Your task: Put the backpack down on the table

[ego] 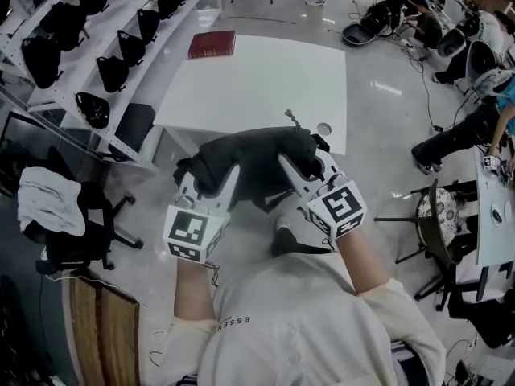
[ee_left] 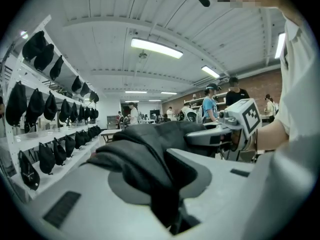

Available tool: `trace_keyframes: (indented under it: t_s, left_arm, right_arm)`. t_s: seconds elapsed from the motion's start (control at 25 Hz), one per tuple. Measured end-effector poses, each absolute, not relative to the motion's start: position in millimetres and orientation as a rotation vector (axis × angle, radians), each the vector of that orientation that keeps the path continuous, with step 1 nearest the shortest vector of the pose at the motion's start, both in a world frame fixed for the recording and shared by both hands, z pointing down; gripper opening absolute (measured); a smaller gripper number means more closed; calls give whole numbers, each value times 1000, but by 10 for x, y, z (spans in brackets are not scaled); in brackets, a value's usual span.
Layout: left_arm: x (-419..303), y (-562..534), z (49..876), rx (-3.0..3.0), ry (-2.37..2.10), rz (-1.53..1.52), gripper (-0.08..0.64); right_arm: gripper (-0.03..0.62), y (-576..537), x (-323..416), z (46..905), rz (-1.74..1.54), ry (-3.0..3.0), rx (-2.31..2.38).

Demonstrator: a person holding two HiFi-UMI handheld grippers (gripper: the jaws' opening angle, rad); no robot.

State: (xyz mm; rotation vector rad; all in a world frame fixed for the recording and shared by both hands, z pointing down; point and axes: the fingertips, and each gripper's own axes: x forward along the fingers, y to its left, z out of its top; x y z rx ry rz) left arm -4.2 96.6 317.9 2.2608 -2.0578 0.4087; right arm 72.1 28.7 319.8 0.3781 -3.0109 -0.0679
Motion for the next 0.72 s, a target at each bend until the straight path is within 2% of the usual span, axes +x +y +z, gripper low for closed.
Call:
trace_keyframes:
  t_s: [0.72]
  left_arm:
    - [-723,-1242,2919,2324,-2081,392,92]
  right_arm:
    - [91,-1928,42,2939,-192,-3068,363]
